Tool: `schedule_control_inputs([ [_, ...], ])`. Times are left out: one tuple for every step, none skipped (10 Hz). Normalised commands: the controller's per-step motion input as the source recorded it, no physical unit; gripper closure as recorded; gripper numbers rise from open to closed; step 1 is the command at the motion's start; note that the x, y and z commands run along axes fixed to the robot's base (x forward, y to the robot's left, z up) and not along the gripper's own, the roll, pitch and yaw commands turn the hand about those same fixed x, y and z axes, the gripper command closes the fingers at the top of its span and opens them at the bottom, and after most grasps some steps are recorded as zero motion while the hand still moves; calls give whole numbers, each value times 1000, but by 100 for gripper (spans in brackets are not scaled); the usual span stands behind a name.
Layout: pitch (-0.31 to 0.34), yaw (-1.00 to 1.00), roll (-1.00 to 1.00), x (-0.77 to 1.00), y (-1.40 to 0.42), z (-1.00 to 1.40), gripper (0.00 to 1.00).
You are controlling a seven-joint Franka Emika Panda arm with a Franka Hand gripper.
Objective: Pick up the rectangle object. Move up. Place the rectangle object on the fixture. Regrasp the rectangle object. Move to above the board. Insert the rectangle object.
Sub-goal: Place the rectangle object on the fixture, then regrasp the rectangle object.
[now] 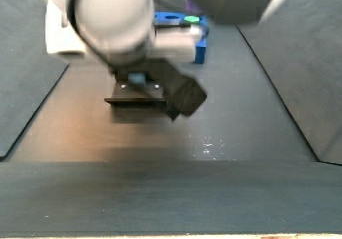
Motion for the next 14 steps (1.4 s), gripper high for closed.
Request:
schedule_control_inputs([
  [88,-164,-977,143,96,-654,100],
  [62,-151,-713,116,77,-438,100],
  [44,-146,-545,100,67,-269,100],
  [12,-129,-368,78,114,-173,100],
  [0,0,0,0,0,0,0],
  [89,40,-10,0,0,1000,0],
  [93,40,-10,-3,0,1000,0],
  [113,33,29,-25,4,1000,0],
  [121,16,61,-28,-4,1000,0],
  [128,-2,83,-36,-6,1000,0],
  [129,-21,93,-44,-4,934,0],
  [123,-34,96,-44,-5,767,0],
  [111,-43,104,-44,-4,599,0],
  [101,-49,109,-39,-3,376,0],
])
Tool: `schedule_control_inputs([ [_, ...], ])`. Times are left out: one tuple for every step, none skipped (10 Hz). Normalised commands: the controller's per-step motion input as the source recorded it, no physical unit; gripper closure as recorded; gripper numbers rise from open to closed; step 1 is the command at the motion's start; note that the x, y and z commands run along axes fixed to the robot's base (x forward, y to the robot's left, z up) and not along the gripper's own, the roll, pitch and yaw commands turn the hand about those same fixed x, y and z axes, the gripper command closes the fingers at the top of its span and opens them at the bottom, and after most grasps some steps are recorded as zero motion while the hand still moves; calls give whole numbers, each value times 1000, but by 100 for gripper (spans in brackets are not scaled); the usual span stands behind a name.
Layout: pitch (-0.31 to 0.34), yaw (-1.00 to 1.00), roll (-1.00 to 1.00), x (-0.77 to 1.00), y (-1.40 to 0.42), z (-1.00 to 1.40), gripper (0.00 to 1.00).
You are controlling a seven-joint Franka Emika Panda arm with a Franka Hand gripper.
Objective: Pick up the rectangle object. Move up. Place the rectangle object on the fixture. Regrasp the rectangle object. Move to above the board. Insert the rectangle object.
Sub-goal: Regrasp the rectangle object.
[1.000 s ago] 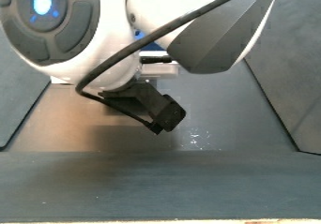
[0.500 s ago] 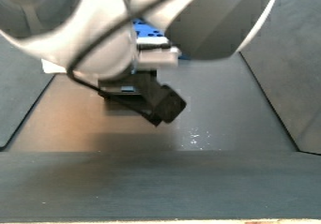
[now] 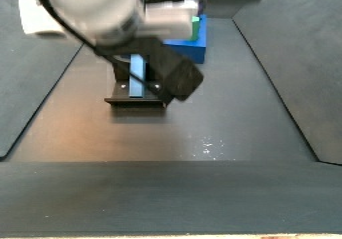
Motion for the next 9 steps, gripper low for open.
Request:
schedule_control_inputs([
  [89,-50,103,-33,-2,206,0],
  [41,3,1000,-97,-1000,821,0],
  [39,4,1000,-90,-1000,814,0],
  [28,4,1000,-125,-1000,813,0],
  [20,3,1000,-145,-973,735,0],
  [13,3,1000,-117,-782,475,0],
  [10,3,1000,-86,-625,260,0],
  [8,3,1000,-61,-459,74,0],
  [5,4,1000,-37,-210,28,0],
])
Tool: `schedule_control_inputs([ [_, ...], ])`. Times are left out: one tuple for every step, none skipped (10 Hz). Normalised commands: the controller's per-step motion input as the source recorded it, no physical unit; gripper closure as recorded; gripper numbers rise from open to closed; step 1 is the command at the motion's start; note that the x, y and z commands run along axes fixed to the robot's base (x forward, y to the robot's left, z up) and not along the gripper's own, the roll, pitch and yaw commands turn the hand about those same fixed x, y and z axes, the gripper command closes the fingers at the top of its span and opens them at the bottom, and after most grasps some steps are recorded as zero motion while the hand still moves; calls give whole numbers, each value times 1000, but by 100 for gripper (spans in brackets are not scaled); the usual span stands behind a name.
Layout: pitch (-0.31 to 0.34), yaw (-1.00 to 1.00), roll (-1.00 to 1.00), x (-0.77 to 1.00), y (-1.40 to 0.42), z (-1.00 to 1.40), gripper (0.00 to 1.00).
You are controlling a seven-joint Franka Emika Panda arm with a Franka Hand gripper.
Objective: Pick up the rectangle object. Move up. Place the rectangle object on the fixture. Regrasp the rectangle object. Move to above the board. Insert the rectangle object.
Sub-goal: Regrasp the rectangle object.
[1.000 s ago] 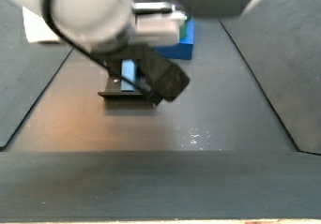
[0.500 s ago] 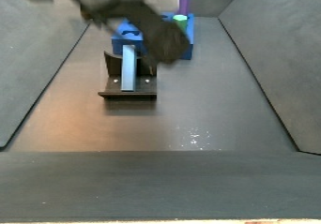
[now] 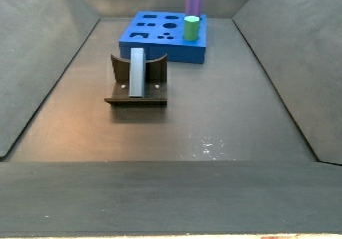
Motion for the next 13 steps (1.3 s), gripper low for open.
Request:
schedule_control_inputs([
  [2,4,1000,-46,-10,37,0],
  [-1,4,1000,-48,-3,23,0],
  [-6,4,1000,-40,-38,9,0],
  [-10,5,1000,-45,-39,15,0],
  [-16,5,1000,-49,-32,16,0],
  [-20,6,1000,-49,-30,9,0],
  [-25,6,1000,-49,-32,13,0],
  [-31,7,1000,-51,-25,20,0],
  [-36,7,1000,-48,-27,17,0],
  [-41,8,1000,-46,-27,10,0],
  [-50,9,1000,-43,-25,6,0],
  [-53,9,1000,-40,-24,8,0],
  [-60,10,1000,-38,-24,10,0],
])
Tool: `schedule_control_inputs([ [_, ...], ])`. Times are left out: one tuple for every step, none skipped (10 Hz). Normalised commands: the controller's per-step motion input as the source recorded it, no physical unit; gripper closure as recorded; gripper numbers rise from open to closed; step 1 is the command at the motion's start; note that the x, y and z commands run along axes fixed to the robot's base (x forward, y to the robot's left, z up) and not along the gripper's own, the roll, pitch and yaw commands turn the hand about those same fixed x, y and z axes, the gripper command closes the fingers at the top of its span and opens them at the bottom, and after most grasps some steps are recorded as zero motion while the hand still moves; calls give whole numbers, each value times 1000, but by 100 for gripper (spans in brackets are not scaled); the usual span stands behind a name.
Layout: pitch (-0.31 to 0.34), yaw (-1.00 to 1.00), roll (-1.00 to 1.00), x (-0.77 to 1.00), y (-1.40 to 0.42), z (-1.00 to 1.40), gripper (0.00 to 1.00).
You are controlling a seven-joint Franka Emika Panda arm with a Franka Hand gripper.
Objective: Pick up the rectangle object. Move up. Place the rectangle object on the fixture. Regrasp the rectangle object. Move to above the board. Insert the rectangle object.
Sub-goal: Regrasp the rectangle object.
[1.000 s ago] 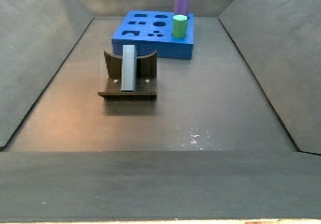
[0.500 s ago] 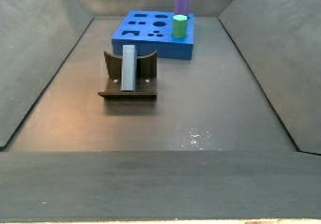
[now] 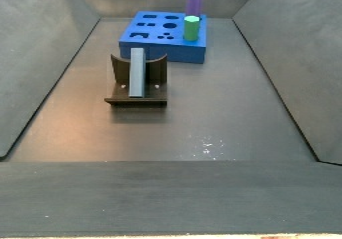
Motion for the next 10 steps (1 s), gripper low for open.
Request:
schedule_control_inputs([
  [-66,10,1000,-36,-23,9,0],
  [-73,11,1000,-33,-22,10,0],
  [-78,11,1000,-29,-21,9,0],
  [-84,11,1000,-26,-20,9,0],
  [-88,11,1000,-27,-18,9,0],
  [-91,11,1000,-30,-19,6,0],
  [-93,11,1000,-33,-17,4,0],
  [-94,11,1000,-32,-19,7,0],
  [-95,10,1000,-29,-16,13,0],
  [-94,10,1000,-27,-21,15,0],
])
